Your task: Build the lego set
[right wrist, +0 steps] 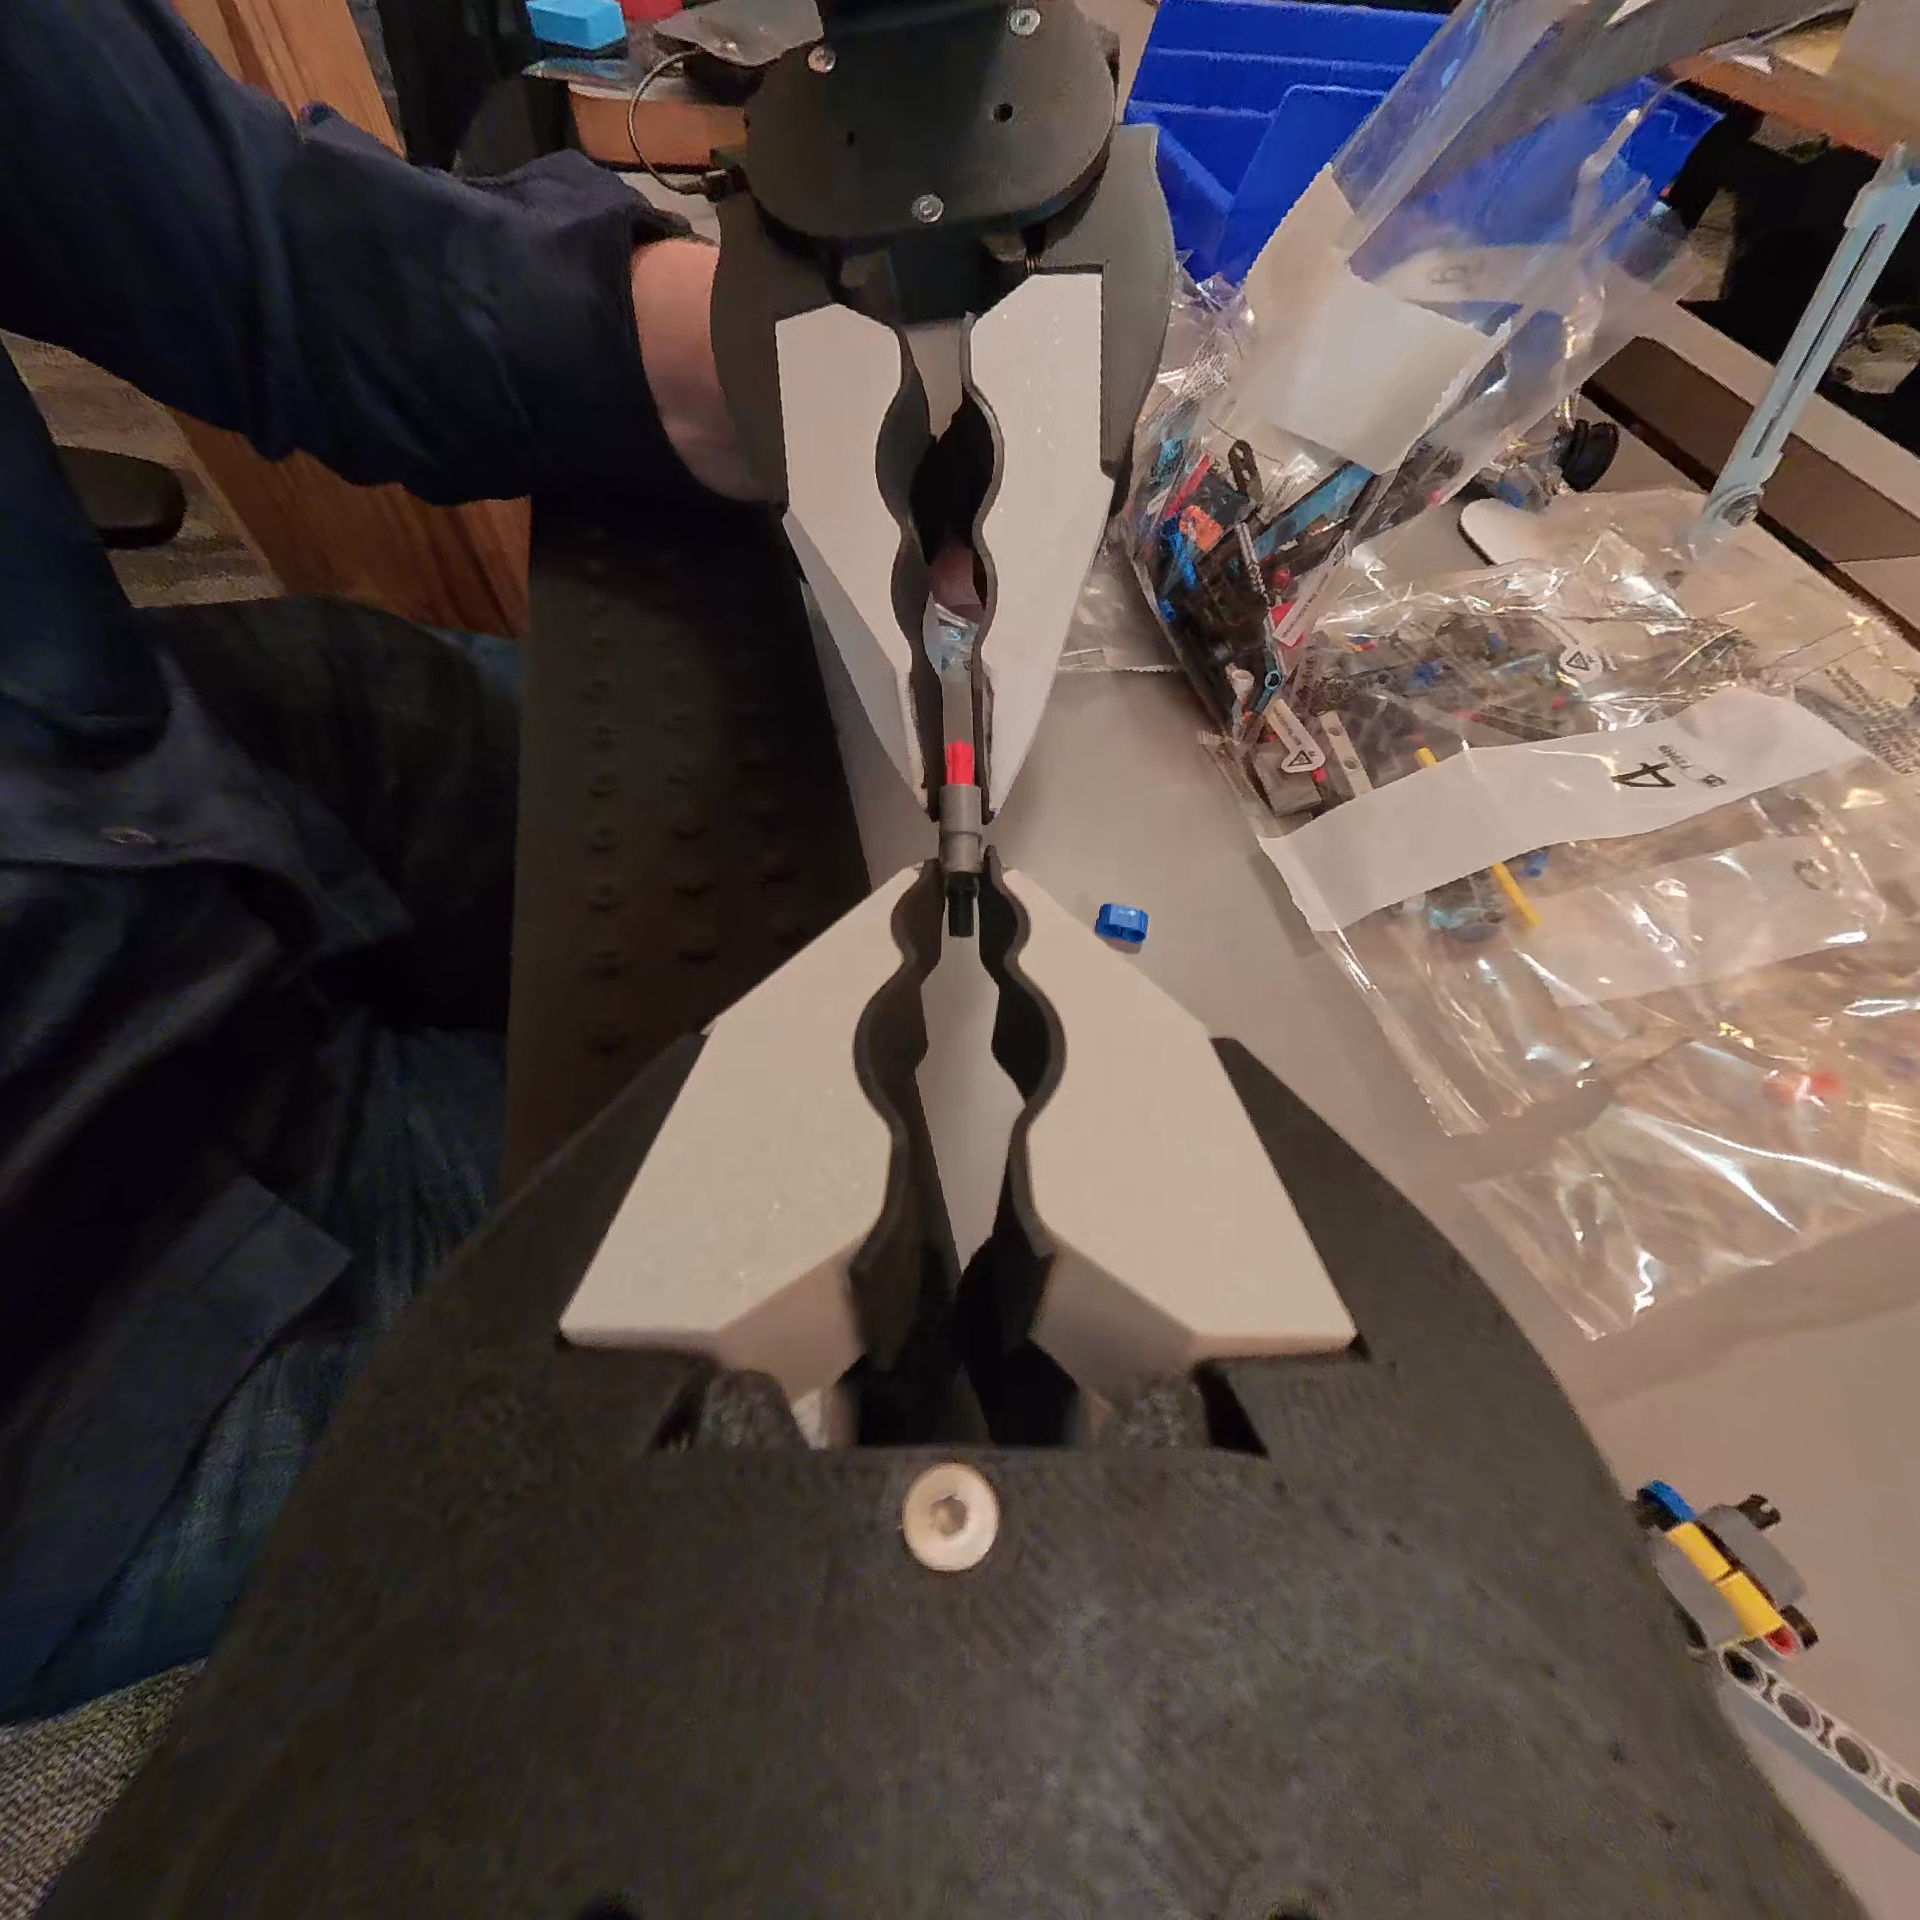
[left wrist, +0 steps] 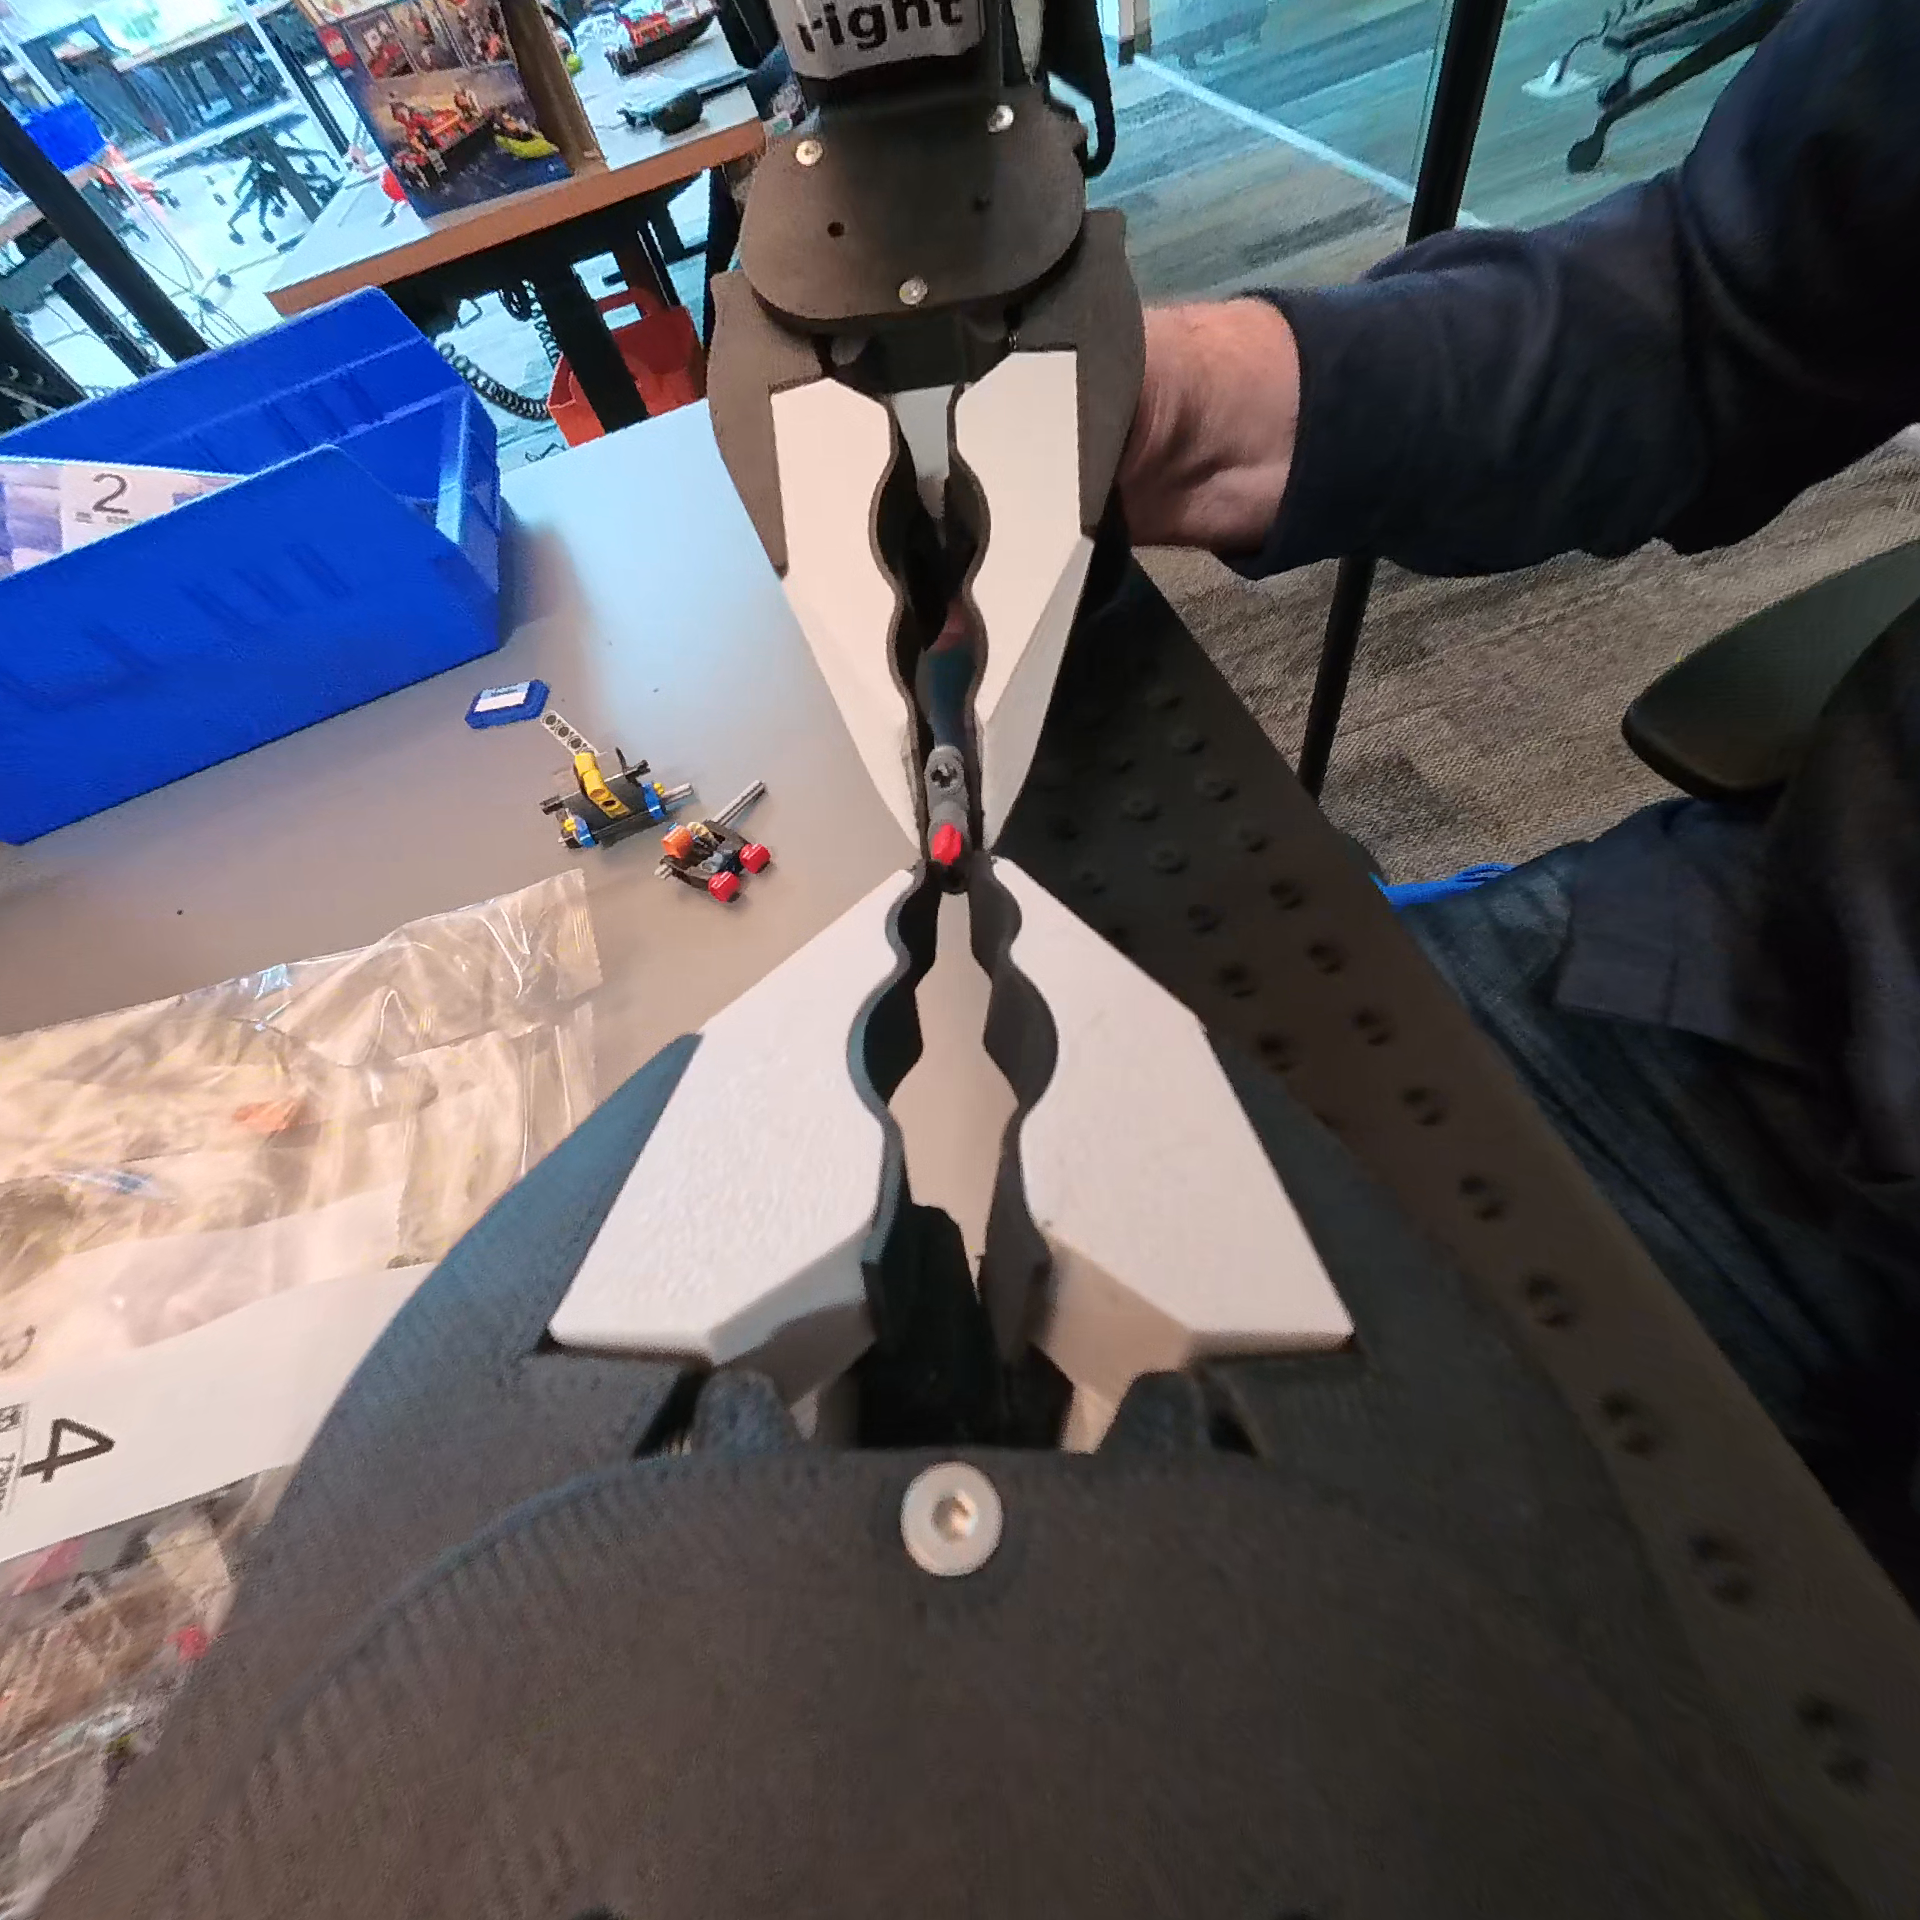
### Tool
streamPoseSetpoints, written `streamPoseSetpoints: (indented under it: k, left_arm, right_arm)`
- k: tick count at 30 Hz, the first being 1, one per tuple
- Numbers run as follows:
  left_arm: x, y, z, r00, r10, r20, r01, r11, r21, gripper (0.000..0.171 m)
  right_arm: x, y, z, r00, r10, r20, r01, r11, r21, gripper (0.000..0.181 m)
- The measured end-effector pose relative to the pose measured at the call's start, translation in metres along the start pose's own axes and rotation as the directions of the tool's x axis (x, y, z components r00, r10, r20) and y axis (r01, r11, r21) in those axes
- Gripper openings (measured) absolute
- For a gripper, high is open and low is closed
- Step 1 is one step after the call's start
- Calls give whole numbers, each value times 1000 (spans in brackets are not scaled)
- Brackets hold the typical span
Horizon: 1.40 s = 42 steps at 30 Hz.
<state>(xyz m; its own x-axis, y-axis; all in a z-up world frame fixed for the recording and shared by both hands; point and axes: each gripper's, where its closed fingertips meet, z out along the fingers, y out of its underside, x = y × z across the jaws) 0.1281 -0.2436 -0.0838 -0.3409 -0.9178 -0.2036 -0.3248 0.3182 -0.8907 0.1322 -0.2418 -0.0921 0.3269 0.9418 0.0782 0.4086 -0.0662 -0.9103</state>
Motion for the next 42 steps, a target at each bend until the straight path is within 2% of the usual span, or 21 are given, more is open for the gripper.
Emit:
streamPoseSetpoints:
  k: [2, 3, 4, 5, 6, 8, 10, 12, 15, 18, 24, 30, 35, 39, 42]
  left_arm:
    - [-2, -4, -5, 999, -39, -14, 40, 999, 32, 0]
    - [-13, -9, -16, 997, -75, 17, 73, 993, 90, 0]
    - [-25, -17, -34, 990, -136, 37, 127, 975, 183, 0]
    - [-34, -20, -45, 986, -157, 63, 139, 965, 223, 0]
    - [-33, -14, -40, 989, -128, 80, 113, 979, 170, 0]
    - [-19, -9, -15, 996, -83, 45, 78, 993, 92, 0]
    - [-20, -6, -6, 996, -55, 65, 51, 997, 53, 0]
    - [-22, -9, -9, 995, -73, 61, 67, 994, 86, 0]
    - [-18, -11, -6, 997, -61, 52, 55, 994, 97, 4]
    - [-12, -16, -3, 999, -44, 29, 41, 992, 116, 12]
    - [-7, -18, 1, 999, -32, 19, 30, 992, 120, 12]
    - [-10, -17, -2, 999, -36, 35, 31, 992, 120, 15]
    - [-10, -25, -5, 998, -68, 13, 65, 982, 175, 17]
    - [-11, -22, -4, 997, -83, 4, 81, 982, 171, 8]
    - [-13, -24, -6, 995, -94, 12, 91, 980, 178, 7]
  right_arm:
    - [1, -3, -3, 1000, 25, 2, -25, 999, 19, 5]
    - [11, 8, -8, 998, 40, -45, -41, 999, -28, 6]
    - [16, 10, -18, 994, 101, -44, -100, 995, 14, 5]
    - [15, 0, -29, 981, 190, 24, -192, 974, 118, 5]
    - [16, -5, -32, 977, 212, 30, -214, 965, 151, 5]
    - [14, -8, -24, 983, 182, 7, -182, 976, 120, 5]
    - [9, -15, -20, 973, 220, 71, -228, 963, 146, 5]
    - [9, -21, -19, 948, 275, 157, -304, 930, 205, 5]
    - [7, -25, -17, 930, 295, 219, -343, 912, 227, 5]
    - [6, -29, -15, 930, 283, 233, -337, 910, 240, 5]
    - [2, -34, -10, 923, 281, 262, -344, 909, 236, 5]
    - [5, -32, -5, 955, 247, 167, -278, 938, 207, 5]
    - [9, -27, -4, 971, 219, 92, -232, 959, 164, 5]
    - [6, -28, -1, 978, 196, 77, -205, 967, 153, 5]
    - [9, -31, -1, 985, 170, 24, -172, 972, 161, 5]
